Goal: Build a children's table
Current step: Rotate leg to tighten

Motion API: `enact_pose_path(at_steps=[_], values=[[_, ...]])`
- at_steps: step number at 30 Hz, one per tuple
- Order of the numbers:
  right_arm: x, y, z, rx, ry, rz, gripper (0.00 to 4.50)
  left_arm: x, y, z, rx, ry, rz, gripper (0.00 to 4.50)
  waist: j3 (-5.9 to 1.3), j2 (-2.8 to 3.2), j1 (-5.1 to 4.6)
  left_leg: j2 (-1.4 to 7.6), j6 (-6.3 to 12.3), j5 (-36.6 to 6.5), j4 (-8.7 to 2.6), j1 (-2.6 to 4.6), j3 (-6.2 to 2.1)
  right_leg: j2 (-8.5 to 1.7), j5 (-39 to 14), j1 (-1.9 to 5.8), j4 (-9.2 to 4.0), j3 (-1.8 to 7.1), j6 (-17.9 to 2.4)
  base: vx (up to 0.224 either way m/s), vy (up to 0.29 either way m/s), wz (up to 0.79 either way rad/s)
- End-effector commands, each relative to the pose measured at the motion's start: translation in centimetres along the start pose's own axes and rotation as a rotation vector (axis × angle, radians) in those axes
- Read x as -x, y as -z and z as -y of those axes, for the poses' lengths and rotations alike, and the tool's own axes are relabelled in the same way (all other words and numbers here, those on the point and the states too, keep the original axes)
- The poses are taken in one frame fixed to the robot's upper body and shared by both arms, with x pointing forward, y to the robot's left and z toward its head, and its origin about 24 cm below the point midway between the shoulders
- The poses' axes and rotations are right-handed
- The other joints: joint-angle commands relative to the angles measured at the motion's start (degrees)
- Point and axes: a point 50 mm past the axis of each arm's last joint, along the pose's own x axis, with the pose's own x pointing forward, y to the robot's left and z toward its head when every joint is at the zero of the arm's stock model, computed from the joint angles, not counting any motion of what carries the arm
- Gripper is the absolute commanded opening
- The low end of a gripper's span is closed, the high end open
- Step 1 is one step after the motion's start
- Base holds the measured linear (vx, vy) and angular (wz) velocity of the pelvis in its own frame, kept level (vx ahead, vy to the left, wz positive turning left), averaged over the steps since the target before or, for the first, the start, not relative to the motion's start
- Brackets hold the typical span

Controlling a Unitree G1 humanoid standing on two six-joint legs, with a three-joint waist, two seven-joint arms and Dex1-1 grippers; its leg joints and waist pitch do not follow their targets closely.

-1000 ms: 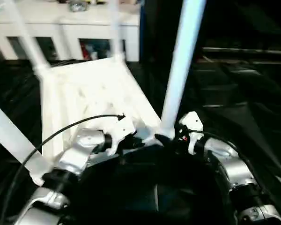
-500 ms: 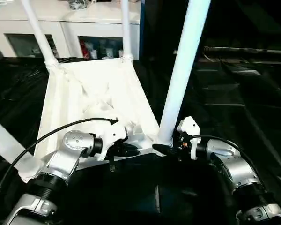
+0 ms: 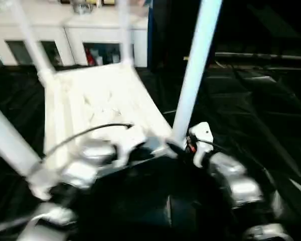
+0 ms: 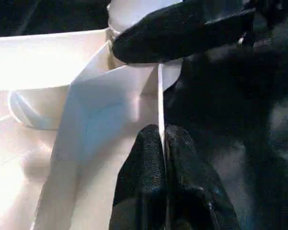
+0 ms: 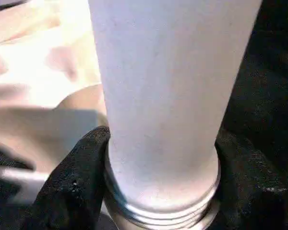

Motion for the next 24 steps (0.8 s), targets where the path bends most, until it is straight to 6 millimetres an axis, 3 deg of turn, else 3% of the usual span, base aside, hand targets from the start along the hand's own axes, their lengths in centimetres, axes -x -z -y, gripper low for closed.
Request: enact_pose_path(at_steps=[1, 5, 6, 7, 8, 10, 15, 19, 22, 24], values=[[-0.8, 1.7, -1.6, -0.051, 0.056, -0.099, 2.72, -2.6, 1.6, 2.1, 0.098, -0.02, -0.046, 0.0, -1.33, -0.85, -0.21, 2.83, -0.72, -19.7, -4.61, 0.54, -1.64, -2.97, -24.2, 0.22, -6.11, 2.26, -8.8, 0.0, 0.0, 0.0], [-1.6, 1.0, -2.6, -0.016, 0.062, -0.071, 2.72, -3.9, 0.5, 2.6, 0.082, -0.042, -0.028, 0.0, -1.37, -0.77, -0.04, 2.76, -0.42, -21.5, -4.67, 0.66, -1.75, -3.06, -25.7, -0.05, -6.58, 2.28, -7.4, 0.0, 0.0, 0.0], [-1.6, 0.8, -2.6, -0.008, 0.063, -0.057, 2.72, -3.9, 0.3, 2.7, 0.078, -0.035, -0.023, 0.0, -1.48, -0.28, 0.06, 2.76, -0.3, -21.6, -4.65, 0.73, -1.79, -3.11, -25.2, -0.03, -6.57, 2.3, -7.3, 0.0, 0.0, 0.0], [-1.6, 0.6, -2.6, -0.006, 0.054, -0.04, 2.72, -3.9, 0.2, 2.7, 0.071, -0.028, -0.018, 0.0, -1.49, -0.45, -0.02, 2.78, -0.15, -21.4, -4.69, 0.64, -1.74, -3.03, -24.5, -0.01, -6.63, 2.29, -7.3, 0.0, 0.0, 0.0], [-1.6, 0.5, -2.6, -0.006, 0.05, -0.03, 2.72, -3.9, 0.2, 2.7, 0.067, -0.024, -0.016, 0.0, -1.65, -0.56, -0.02, 2.79, 0.21, -20.2, -4.8, 0.27, -1.79, -3.04, -22.2, 0.4, -6.41, 2.19, -7.5, 0.0, 0.0, 0.0], [-1.3, 0.1, -2.4, -0.012, 0.001, 0.005, 3.28, -3.5, 0.3, 2.5, 0.062, -0.007, -0.01, 0.0, -1.86, -0.53, 0.13, 2.9, 1.31, -17.1, -4.79, -0.08, -1.7, -2.96, -16.8, 0.81, -5.9, 2.18, -8.6, 0.0, 0.0, 0.0], [-0.5, -0.7, -1.3, 0.029, -0.101, 0.025, 3.85, -1.9, 1.1, 1.7, 0.037, 0.02, -0.002, 0.0, -1.93, -0.85, 0.27, 2.81, 3.52, -14.5, -4.45, -0.39, -1.44, -3.16, -14.0, 1.32, -5.7, 2.04, -10.3, 0.0, 0.0, 0.0], [0.8, -1.1, -0.4, 0.091, -0.272, 0.004, 3.89, -0.1, 1.8, 1.5, 0.033, 0.09, 0.021, 0.0, -2.0, -0.98, 0.44, 2.87, 4.73, -12.0, -4.3, -0.63, -1.4, -3.34, -14.1, 1.64, -5.64, 1.94, -10.3, 0.0, 0.0, 0.0], [2.2, -1.8, 0.0, 0.104, -0.427, -0.005, 3.89, 1.2, 2.2, 1.5, 0.034, 0.156, 0.031, 0.0, -2.34, -0.98, 0.64, 2.98, 6.7, -8.3, -3.94, -1.0, -1.38, -3.14, -8.5, 2.07, -4.89, 1.83, -11.1, 0.0, 0.0, 0.0], [2.6, -1.9, 0.4, 0.133, -0.472, -0.021, 3.89, 1.8, 2.5, 1.4, 0.029, 0.178, 0.021, 0.0, -2.43, -0.71, 0.52, 2.95, 7.4, -6.6, -3.62, -0.78, -1.13, -2.84, -4.3, 1.63, -4.45, 1.77, -12.9, 0.0, 0.0, 0.0]])
